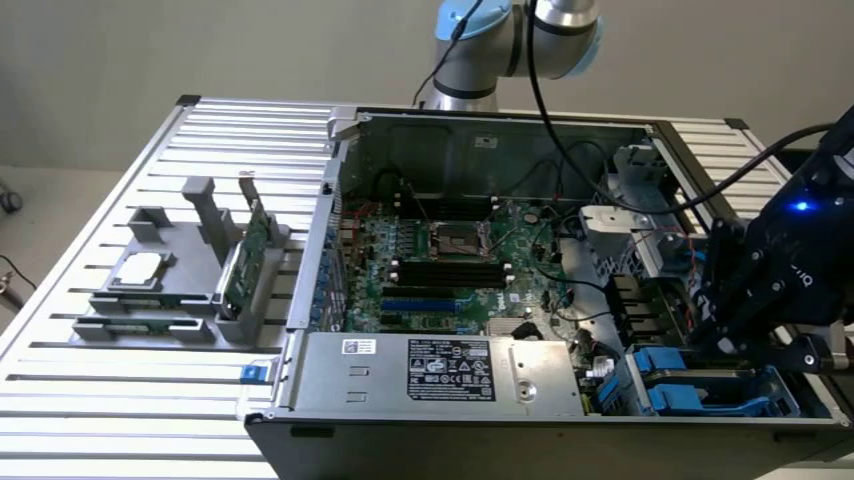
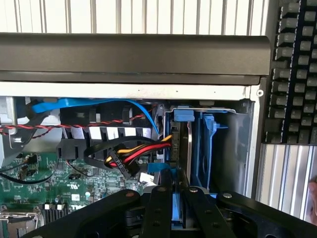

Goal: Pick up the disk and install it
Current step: 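Insert the second disk wire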

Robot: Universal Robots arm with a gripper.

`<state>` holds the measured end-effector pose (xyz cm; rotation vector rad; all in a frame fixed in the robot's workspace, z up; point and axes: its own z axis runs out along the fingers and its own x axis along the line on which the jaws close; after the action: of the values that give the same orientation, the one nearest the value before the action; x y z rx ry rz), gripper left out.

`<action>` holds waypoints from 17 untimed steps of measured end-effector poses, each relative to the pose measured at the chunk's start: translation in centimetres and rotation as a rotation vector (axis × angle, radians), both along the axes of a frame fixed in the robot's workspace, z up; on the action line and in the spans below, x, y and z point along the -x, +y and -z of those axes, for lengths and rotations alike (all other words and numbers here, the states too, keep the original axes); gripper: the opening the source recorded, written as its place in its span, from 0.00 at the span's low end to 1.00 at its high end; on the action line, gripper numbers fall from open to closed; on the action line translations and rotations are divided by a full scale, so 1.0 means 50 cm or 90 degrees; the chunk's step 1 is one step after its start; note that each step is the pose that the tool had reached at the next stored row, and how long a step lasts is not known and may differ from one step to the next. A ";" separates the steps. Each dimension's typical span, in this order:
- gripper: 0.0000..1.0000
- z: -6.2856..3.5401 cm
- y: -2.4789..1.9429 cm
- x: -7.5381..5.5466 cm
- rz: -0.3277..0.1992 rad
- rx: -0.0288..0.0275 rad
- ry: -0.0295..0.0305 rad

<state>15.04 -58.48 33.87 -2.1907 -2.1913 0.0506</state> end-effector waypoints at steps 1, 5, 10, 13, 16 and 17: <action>0.16 0.001 -0.0001 0.000 0.000 0.0000 0.0000; 0.16 0.006 -0.0003 0.000 0.000 0.0006 0.0000; 0.16 0.009 -0.0003 0.000 0.001 -0.0001 0.0000; 0.17 0.007 -0.0004 0.000 0.001 -0.0016 0.0003; 0.24 -0.015 -0.0003 0.000 0.001 -0.0002 0.0008; 0.24 -0.023 -0.0004 0.000 0.001 -0.0003 0.0009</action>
<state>15.04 -58.50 35.04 -2.1907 -2.1893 0.0514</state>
